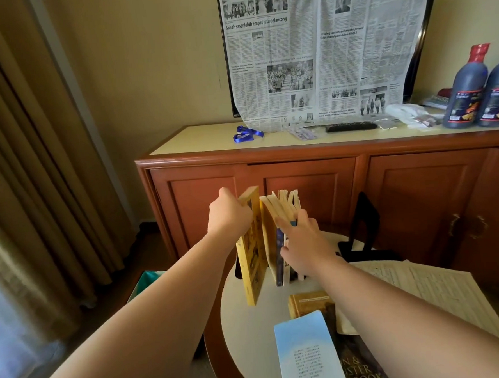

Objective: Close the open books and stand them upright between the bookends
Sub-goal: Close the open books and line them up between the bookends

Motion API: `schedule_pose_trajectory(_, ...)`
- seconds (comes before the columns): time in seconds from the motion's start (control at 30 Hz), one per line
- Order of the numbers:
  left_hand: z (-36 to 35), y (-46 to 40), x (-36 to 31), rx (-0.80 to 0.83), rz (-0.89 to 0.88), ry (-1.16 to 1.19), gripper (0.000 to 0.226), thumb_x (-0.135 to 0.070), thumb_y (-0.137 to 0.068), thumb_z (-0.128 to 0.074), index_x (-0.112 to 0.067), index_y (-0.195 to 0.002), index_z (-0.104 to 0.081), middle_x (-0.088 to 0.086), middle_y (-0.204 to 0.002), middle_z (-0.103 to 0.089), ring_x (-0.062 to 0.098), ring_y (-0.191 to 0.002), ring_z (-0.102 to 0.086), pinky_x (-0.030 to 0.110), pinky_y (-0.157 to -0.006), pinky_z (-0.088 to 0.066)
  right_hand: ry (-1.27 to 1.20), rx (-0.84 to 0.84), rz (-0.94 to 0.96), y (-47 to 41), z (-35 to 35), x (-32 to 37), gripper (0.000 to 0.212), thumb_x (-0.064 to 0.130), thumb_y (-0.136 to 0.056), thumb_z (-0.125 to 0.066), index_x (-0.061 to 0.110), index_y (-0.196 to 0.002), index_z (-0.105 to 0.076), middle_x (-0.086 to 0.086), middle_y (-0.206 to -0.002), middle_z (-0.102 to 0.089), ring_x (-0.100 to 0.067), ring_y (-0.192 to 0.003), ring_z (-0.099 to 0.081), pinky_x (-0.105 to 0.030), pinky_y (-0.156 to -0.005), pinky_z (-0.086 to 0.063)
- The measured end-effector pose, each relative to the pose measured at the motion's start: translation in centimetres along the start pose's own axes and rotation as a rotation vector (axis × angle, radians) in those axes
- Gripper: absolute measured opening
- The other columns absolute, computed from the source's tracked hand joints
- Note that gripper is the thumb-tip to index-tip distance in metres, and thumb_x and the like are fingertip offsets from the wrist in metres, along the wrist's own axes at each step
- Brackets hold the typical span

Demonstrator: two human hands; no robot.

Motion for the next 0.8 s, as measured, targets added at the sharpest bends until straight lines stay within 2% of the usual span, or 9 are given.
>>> schedule_pose_trajectory(0.23,-3.7,-0.2,0.6,-0.063,0.049,0.242,0.014,-0.024,-0.103,-0.055,-0.014,-0.108,-0.046,0.006,-0.098,-0.063,0.019,-0.074,-0.062,0.03,-0.051,-0.046,-0.053,-0.062,0.028,0.1,-0.5,0.3,0.051,0.021,-0.097,-0.059,0.036,-0.141,-0.04,-0.004,-0.133,-0.036,-0.031,-0.129,-0.039,-0.037,-0.096,-0.053)
schedule_pose_trajectory(0.37,-5.9,-0.6,1.1,-0.06,0.044,0.264,0.015,-0.025,-0.105,-0.053,-0.015,-0.107,-0.043,0.006,-0.096,-0.063,0.021,-0.073,-0.06,0.034,-0.056,-0.048,-0.043,-0.073,0.04,0.3,-0.7,0.3,0.059,0.02,-0.098,-0.058,0.035,-0.151,-0.036,-0.006,-0.137,-0.034,-0.032,-0.137,-0.032,-0.038,-0.099,-0.049)
schedule_pose_trajectory(0.47,-6.7,-1.4,0.9,-0.048,0.006,0.272,0.015,-0.027,-0.107,-0.052,-0.016,-0.109,-0.042,0.005,-0.097,-0.063,0.024,-0.079,-0.062,0.041,-0.068,-0.056,-0.042,-0.09,0.048,0.4,-0.9,0.3,0.065,0.024,-0.099,-0.059,0.035,-0.156,-0.031,-0.007,-0.142,-0.033,-0.033,-0.139,-0.03,-0.038,-0.104,-0.045)
schedule_pose_trajectory(0.63,-7.8,-2.1,1.2,0.024,-0.045,0.288,0.021,-0.034,-0.109,-0.049,-0.015,-0.113,-0.041,0.005,-0.097,-0.063,0.017,-0.075,-0.058,0.035,-0.064,-0.051,-0.042,-0.126,0.04,0.4,-1.5,0.2,0.069,0.032,-0.097,-0.063,0.037,-0.158,-0.03,-0.005,-0.144,-0.034,-0.033,-0.139,-0.031,-0.041,-0.109,-0.047)
schedule_pose_trajectory(0.8,-8.1,-1.5,0.6,0.159,-0.016,0.458,0.036,-0.048,-0.11,-0.039,-0.018,-0.131,-0.039,-0.006,-0.102,-0.057,0.006,-0.088,-0.056,0.035,-0.079,-0.051,0.032,-0.129,0.025,0.2,-2.0,0.1,0.081,0.037,-0.092,-0.069,0.041,-0.159,-0.025,-0.007,-0.147,-0.033,-0.037,-0.146,-0.025,-0.05,-0.118,-0.036)
Point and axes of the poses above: each hand's wrist, its own y-axis away from the middle knuckle, its own z-axis out of the back of the hand, x = y × z, the point moved 4 cm from there along -y, towards the middle knuckle
